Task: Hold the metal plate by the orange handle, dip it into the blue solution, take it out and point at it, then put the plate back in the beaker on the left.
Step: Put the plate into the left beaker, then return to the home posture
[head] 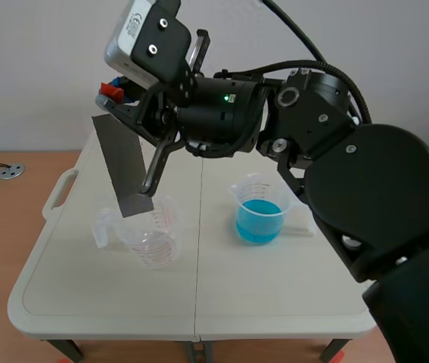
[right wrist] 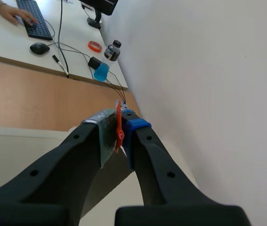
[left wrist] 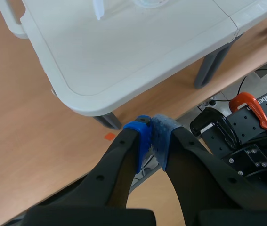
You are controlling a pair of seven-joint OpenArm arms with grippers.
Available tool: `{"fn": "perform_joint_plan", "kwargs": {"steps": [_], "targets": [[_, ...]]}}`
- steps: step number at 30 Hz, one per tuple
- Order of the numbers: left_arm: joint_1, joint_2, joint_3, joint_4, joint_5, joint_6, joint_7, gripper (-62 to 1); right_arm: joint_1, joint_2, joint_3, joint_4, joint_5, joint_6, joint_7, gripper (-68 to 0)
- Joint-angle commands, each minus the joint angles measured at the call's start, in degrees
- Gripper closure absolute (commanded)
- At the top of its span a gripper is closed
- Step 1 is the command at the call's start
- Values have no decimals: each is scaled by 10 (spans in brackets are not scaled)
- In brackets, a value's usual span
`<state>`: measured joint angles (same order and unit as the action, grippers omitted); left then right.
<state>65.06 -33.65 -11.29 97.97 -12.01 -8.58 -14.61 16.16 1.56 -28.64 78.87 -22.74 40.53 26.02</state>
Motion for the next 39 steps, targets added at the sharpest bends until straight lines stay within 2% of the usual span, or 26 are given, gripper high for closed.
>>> {"fn": "perform_joint_plan", "kwargs": {"steps": [1,15,19,23,27,37,39], "targets": [[-2,0,0,2,-2,0,-5,-15,11,-3,-3,0,8,-4,7,-13],[-2,0,0,2,-2,0,-5,-15,6,-3,-29,-54,9,-7,7,-13],[-2,0,0,2,-2,0,-5,-15,6,-3,-29,-81,9,-35,6,-13],[-2,0,0,2,-2,0,-4,-15,6,-3,-29,-108,12,-38,6,-13],[-2,0,0,2,-2,0,-2,-15,6,-3,-29,-127,20,-54,6,-13],[-2,0,0,2,-2,0,50,-15,6,-3,-29,-155,20,-67,3,-13],[-3,0,0,2,6,-1,68,-15,6,-3,-29,-160,20,-67,2,-13]]}}
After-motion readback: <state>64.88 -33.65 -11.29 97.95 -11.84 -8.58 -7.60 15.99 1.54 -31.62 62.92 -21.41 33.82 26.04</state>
